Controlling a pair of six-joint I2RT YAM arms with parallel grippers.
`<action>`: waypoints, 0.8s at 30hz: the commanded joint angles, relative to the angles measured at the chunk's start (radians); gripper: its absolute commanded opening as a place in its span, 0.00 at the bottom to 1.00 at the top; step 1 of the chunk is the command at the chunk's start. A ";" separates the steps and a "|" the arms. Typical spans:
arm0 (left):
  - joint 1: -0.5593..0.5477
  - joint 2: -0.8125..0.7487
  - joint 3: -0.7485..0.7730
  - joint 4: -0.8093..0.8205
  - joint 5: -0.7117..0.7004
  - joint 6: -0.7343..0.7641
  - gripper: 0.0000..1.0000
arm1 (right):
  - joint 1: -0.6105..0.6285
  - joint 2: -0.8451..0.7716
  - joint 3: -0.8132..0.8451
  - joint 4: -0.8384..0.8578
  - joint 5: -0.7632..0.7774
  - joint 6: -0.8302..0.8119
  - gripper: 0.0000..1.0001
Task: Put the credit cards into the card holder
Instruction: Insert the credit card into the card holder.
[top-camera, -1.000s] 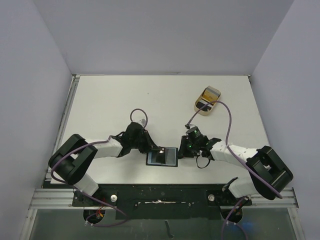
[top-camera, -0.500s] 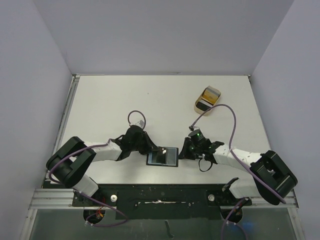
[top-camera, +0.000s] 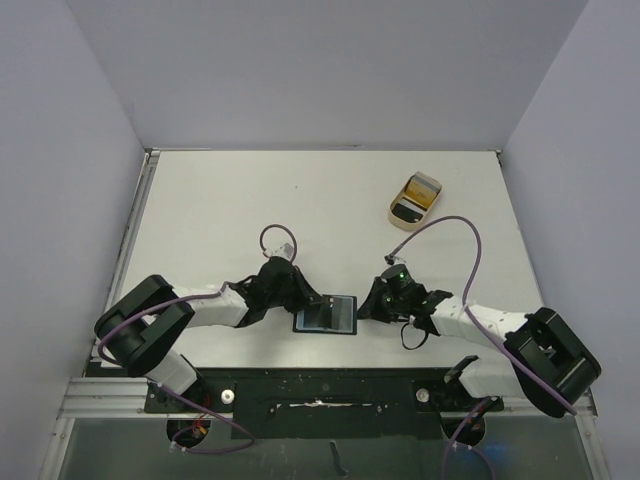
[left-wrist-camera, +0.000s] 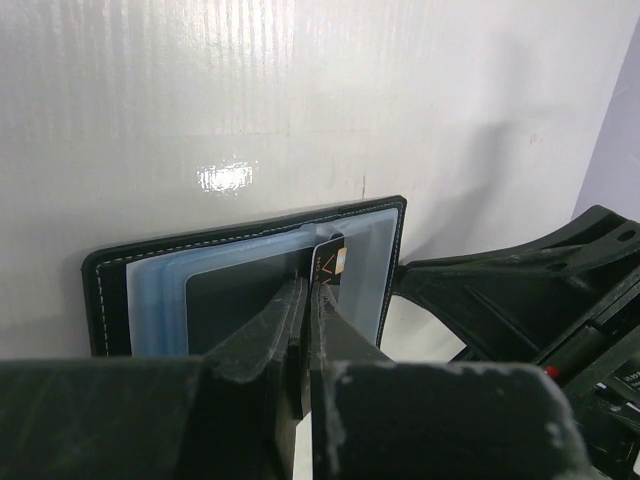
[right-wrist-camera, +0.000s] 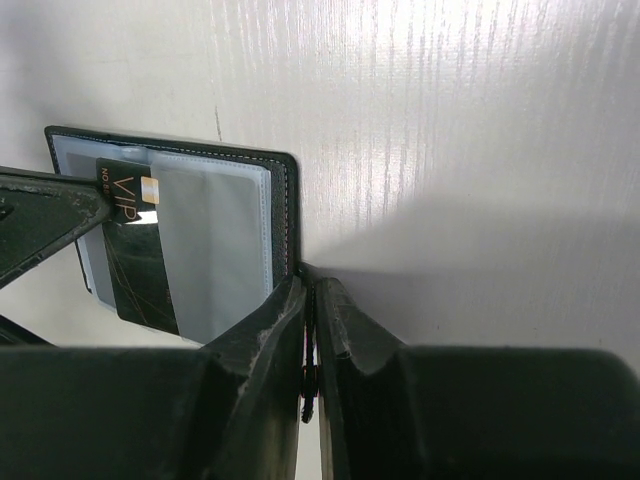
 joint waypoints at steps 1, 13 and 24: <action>-0.017 -0.015 0.003 0.058 -0.019 -0.012 0.00 | 0.008 -0.037 -0.012 0.070 0.006 0.038 0.10; -0.005 -0.173 0.081 -0.233 -0.028 0.093 0.45 | 0.016 -0.085 -0.016 0.026 0.025 0.035 0.10; -0.014 -0.108 0.053 -0.212 0.062 0.080 0.47 | 0.025 -0.075 -0.001 0.018 0.034 0.027 0.09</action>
